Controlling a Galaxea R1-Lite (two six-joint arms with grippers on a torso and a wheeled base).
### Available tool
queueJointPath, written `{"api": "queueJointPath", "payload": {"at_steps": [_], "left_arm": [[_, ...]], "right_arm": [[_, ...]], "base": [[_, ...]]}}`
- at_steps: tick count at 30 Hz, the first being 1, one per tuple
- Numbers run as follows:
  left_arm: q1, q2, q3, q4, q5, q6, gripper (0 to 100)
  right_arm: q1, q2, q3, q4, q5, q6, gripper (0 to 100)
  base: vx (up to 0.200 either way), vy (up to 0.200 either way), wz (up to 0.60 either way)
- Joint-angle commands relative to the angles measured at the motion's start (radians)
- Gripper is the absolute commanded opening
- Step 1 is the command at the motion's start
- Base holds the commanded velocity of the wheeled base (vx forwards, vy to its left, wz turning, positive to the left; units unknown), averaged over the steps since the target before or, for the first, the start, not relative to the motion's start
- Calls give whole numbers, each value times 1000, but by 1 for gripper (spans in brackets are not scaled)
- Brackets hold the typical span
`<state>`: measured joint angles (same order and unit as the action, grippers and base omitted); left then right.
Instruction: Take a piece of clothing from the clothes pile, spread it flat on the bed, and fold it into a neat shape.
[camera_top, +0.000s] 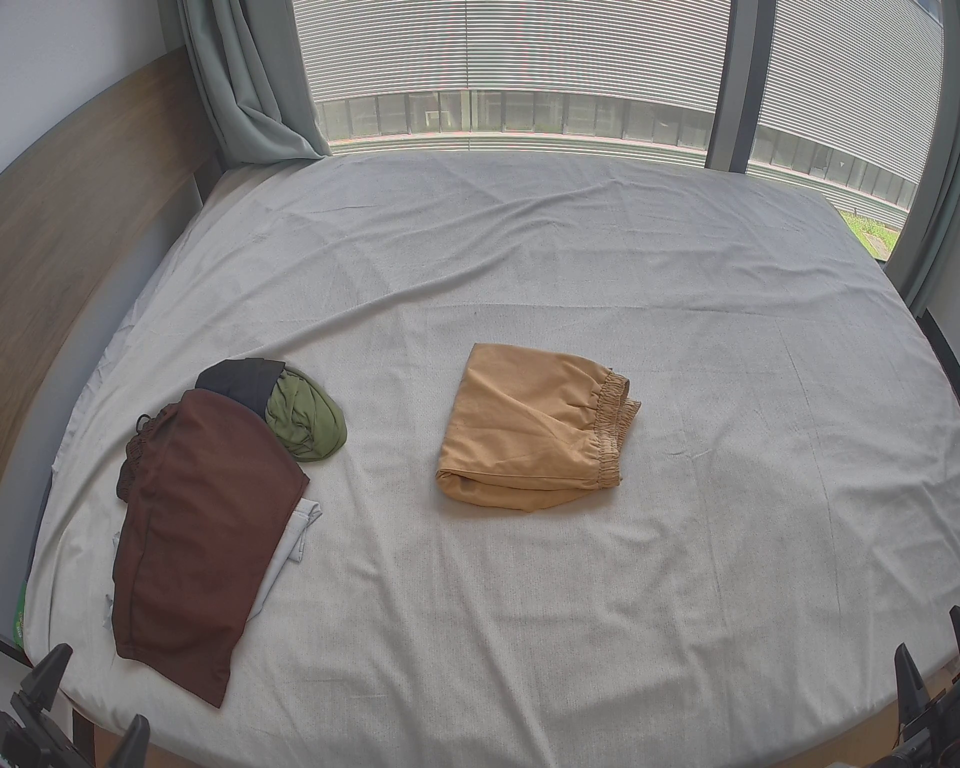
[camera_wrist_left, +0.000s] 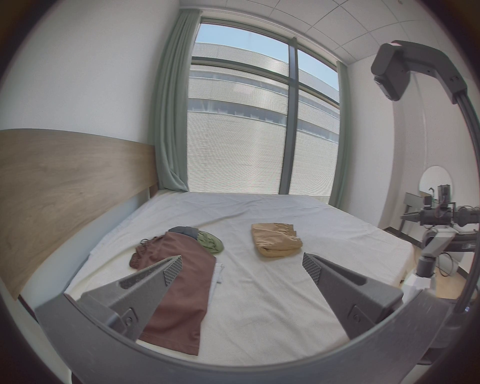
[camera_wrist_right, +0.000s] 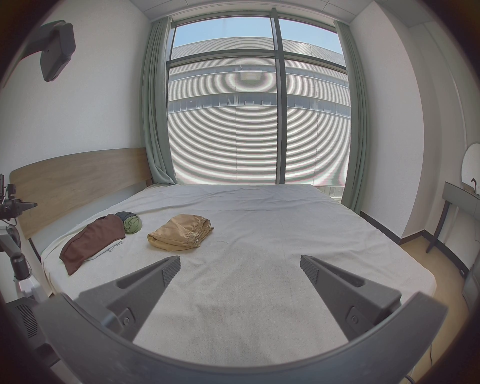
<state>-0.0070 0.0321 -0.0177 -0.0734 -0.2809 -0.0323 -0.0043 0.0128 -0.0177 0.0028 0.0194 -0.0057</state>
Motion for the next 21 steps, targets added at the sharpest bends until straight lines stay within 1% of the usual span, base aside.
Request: {"api": "queueJointPath", "payload": {"at_steps": [1,3,5,7,8,9,10,11,13,21], "left_arm": [[12,-32,18,-2,58,-1,100],[13,-32,18,0,131,-3,100],[13,-32,18,0,167,-3,100],[13,-32,18,0,170,-3,100],[15,-31,18,11,236,17,100],[15,-31,18,34,267,29,100],[15,-29,16,95,321,37,100],[15,-29,12,113,330,40,100],[13,-29,18,73,312,45,100],[9,-32,18,73,302,40,100]], "right_arm": [[3,0,18,0,-1,6,100],[3,0,18,0,-1,6,100],[1,0,18,0,-1,6,100],[1,0,18,0,-1,6,100],[1,0,18,0,-1,6,100],[1,0,18,0,-1,6,100],[1,0,18,0,-1,6,100],[1,0,18,0,-1,6,100],[1,0,18,0,-1,6,100],[1,0,18,0,1,1,100]], "base": [[0,0,0],[0,0,0],[0,0,0],[0,0,0],[0,0,0],[0,0,0],[0,0,0],[0,0,0],[0,0,0],[0,0,0]]}}
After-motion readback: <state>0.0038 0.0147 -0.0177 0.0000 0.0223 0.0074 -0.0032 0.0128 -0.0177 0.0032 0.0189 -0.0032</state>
